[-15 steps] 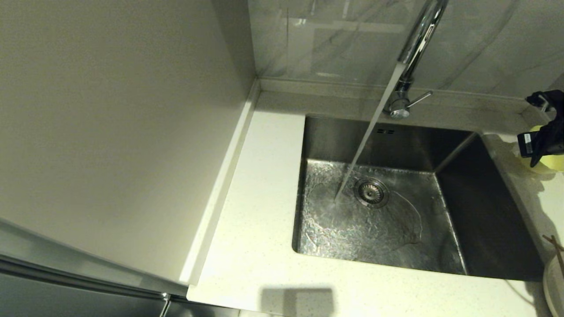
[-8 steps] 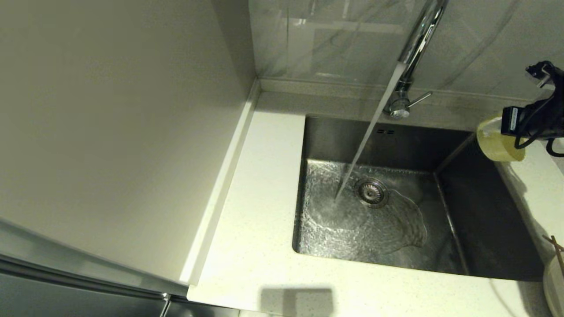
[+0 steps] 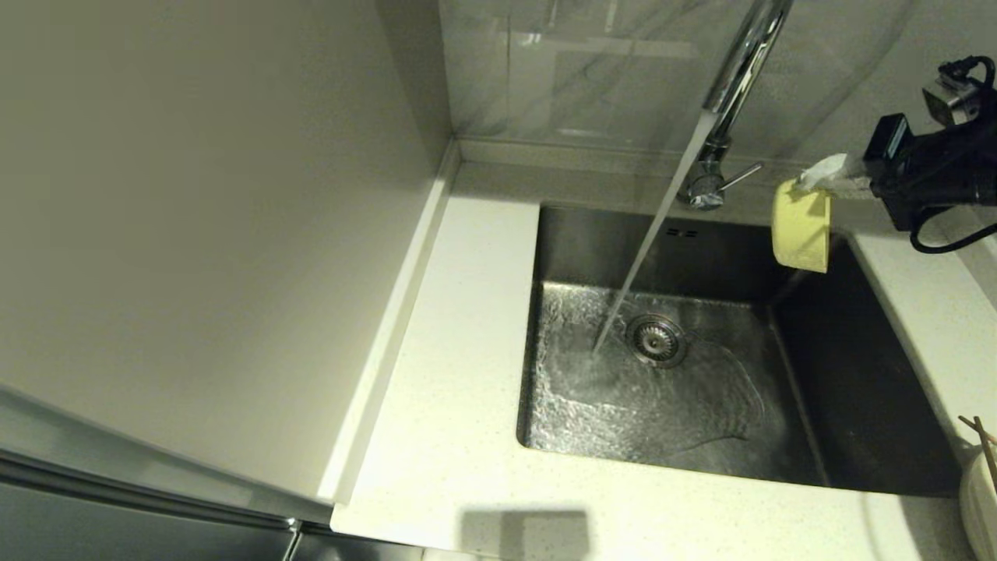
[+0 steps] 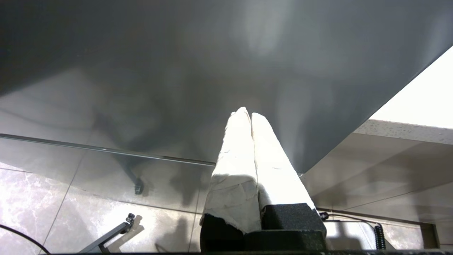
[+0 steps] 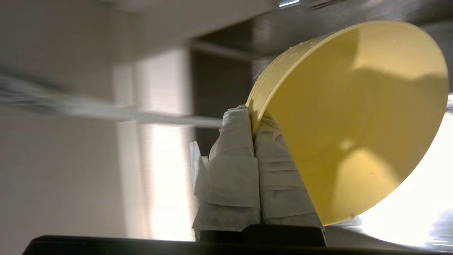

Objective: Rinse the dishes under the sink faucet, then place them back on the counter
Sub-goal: Rinse the bowl

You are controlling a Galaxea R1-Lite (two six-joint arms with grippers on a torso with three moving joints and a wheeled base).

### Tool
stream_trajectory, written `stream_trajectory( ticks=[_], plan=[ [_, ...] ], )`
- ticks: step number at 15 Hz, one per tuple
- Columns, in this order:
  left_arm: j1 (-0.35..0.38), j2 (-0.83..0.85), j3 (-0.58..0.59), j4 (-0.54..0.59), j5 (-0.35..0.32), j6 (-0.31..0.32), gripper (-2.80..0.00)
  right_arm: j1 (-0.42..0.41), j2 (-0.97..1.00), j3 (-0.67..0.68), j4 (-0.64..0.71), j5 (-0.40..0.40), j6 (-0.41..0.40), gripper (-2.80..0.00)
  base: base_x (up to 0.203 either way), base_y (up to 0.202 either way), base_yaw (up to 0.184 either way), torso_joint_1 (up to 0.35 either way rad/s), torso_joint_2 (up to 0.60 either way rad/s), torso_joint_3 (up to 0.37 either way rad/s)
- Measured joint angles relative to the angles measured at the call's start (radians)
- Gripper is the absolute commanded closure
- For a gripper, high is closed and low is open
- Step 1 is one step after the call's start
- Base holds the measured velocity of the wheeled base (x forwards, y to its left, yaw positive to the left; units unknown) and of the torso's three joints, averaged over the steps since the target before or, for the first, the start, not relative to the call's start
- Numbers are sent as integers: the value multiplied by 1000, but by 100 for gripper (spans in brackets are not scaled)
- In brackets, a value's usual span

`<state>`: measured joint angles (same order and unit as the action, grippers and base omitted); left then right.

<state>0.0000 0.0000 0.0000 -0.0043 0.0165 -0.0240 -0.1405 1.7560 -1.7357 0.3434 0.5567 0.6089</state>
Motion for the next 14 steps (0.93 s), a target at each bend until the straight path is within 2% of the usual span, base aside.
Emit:
stream_trajectory(
  ticks=[2,6,14],
  plan=[
    [0,0,0,0,0,0,0,5,-16,-13,0,51,94,0,0,0,0,0,0,0],
    [0,0,0,0,0,0,0,40,-31,-29,0,71,162,0,0,0,0,0,0,0],
    [0,0,0,0,0,0,0,167,-33,-14,-55,74,182,0,0,0,0,0,0,0]
  ],
)
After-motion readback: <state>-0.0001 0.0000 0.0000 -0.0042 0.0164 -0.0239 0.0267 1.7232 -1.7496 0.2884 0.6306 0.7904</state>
